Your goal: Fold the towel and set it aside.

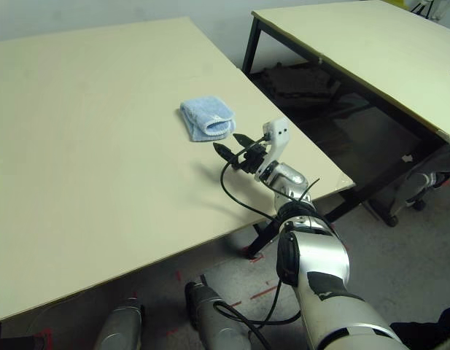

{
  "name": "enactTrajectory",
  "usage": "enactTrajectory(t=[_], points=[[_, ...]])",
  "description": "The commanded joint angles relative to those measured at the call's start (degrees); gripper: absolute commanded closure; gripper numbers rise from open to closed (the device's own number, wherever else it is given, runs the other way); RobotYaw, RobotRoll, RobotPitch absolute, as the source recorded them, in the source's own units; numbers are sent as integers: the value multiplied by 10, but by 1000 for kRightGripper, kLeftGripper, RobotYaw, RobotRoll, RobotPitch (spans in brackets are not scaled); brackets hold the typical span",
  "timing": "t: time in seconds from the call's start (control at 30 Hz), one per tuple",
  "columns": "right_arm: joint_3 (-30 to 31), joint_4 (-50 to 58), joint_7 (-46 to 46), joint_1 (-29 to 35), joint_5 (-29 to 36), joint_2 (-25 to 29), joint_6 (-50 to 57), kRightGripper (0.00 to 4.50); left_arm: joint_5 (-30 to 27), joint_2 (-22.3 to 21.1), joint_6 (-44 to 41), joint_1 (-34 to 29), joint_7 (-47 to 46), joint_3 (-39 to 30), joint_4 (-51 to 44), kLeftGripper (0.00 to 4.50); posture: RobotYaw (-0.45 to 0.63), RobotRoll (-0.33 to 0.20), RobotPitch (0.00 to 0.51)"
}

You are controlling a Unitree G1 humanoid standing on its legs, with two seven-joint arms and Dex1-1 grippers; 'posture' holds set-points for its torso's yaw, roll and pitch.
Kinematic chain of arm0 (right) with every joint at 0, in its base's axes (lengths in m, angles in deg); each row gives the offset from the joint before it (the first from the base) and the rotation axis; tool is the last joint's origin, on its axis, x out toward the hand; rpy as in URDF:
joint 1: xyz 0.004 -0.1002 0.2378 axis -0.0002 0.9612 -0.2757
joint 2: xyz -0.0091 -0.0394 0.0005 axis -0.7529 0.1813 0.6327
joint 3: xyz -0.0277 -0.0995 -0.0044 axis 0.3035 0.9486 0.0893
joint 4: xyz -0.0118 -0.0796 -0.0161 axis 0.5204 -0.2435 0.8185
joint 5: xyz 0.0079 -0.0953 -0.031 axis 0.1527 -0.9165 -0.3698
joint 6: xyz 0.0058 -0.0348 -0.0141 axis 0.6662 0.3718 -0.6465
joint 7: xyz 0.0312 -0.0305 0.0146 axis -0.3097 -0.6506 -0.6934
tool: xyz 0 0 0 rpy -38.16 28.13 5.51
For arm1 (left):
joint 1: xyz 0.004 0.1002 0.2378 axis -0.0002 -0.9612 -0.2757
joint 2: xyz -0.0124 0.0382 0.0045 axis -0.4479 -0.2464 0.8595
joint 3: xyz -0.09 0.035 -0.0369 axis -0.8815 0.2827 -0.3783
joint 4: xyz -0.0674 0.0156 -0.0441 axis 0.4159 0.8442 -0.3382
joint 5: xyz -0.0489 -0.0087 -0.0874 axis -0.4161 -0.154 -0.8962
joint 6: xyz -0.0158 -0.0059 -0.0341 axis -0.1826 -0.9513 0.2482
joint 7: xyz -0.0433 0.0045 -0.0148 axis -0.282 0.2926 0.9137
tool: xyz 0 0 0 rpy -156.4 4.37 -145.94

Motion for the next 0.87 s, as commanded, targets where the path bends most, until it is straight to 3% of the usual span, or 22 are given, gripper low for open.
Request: enactTrajectory(t=[0.03, 0.3, 0.63, 0.87], points=[[-1, -7, -5, -2, -6, -1, 0, 0, -1, 4, 3, -11, -1, 0, 0, 23, 55, 0, 156], [0, -6, 1, 1, -9, 0, -5, 0, 14, -14, 2, -14, 9, 3, 12, 23, 54, 0, 152], [11, -3, 102, 27, -49, -3, -65, 0, 30, -33, -6, -20, 18, 6, 9, 23, 52, 0, 158], [19, 2, 116, 43, -59, -8, -95, 0, 40, -45, -4, -19, 31, 12, 15, 23, 41, 0, 156]])
